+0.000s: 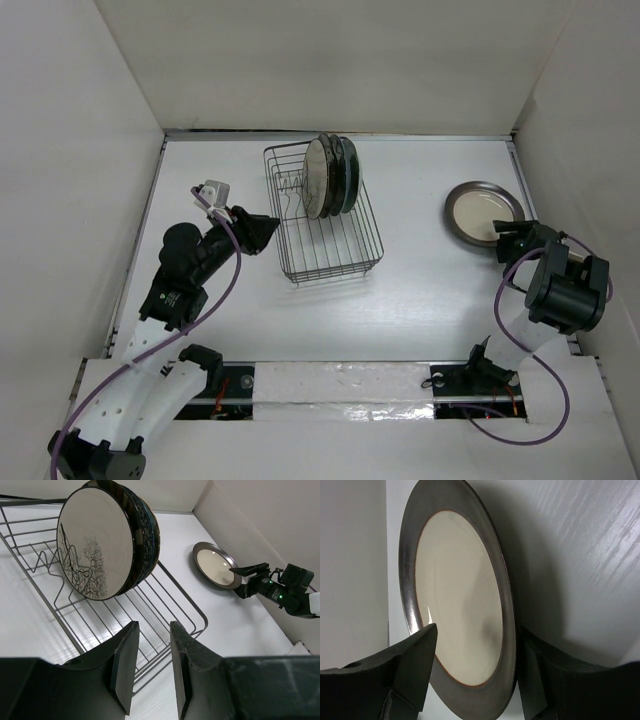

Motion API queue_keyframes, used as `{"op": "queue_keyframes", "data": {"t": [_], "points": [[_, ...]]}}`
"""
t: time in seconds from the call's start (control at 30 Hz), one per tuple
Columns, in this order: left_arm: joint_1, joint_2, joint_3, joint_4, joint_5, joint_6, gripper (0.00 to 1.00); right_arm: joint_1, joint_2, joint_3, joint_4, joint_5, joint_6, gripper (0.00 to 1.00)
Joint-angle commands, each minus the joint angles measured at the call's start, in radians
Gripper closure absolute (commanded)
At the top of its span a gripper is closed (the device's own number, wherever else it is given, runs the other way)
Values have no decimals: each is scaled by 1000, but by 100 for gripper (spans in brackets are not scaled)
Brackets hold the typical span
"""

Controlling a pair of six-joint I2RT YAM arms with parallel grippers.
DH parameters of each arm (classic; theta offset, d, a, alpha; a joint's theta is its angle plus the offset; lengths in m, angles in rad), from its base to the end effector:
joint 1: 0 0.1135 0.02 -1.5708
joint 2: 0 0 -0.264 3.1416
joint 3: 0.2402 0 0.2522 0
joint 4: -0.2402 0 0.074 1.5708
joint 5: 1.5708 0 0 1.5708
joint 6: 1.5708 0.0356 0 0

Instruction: Load the plates into the dish rack

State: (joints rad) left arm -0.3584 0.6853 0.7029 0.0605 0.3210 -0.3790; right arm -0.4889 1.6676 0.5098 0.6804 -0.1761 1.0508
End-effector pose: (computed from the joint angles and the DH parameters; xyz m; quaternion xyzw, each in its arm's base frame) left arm 0.1524 -0.0691 0.3533 0.1104 0.6714 -0.3624 0.6369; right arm 0.2639 -0.1333 0.1259 0.5595 0.6428 0.2158 0.4767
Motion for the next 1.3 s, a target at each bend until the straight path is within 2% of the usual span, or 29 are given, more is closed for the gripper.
{"op": "queue_keyframes", "data": {"t": [0.0,0.1,0.13,0.27,0.3,0.33,0.4,0.43,0.47,0.6,0.67,0.77,1.03,1.2,1.27], "points": [[-4,-3,47,29,-14,17,72,0,35,38,50,-56,34,35],[-4,2,50,25,-19,18,72,0,53,65,31,-57,35,39],[-4,3,50,25,-22,20,72,9,57,71,28,-54,32,44],[-4,0,52,21,-31,23,72,19,60,108,-34,-45,-1,55],[-4,-3,52,21,-33,25,72,19,60,117,-44,-48,-20,63],[-4,-3,52,19,-34,25,72,19,61,124,-47,-51,-26,80],[-4,-10,52,18,-40,26,72,19,61,116,-24,-63,-37,87],[-4,-12,52,16,-43,28,72,19,61,115,-21,-68,-43,97],[-4,-15,52,16,-48,28,72,19,61,114,-21,-72,-48,100],[-4,-15,50,16,-51,29,72,30,52,93,24,-86,-46,100],[-4,-13,50,18,-51,29,72,41,23,56,126,-102,-29,100],[-4,-12,49,19,-49,29,72,99,-40,59,147,-115,-24,100],[-4,-15,49,13,-69,34,72,228,-375,185,-45,4,-120,100],[-4,-20,49,13,-76,35,71,328,-497,297,-194,102,-224,100],[-4,-17,50,15,-73,35,72,407,-519,399,-279,139,-271,100]]}}
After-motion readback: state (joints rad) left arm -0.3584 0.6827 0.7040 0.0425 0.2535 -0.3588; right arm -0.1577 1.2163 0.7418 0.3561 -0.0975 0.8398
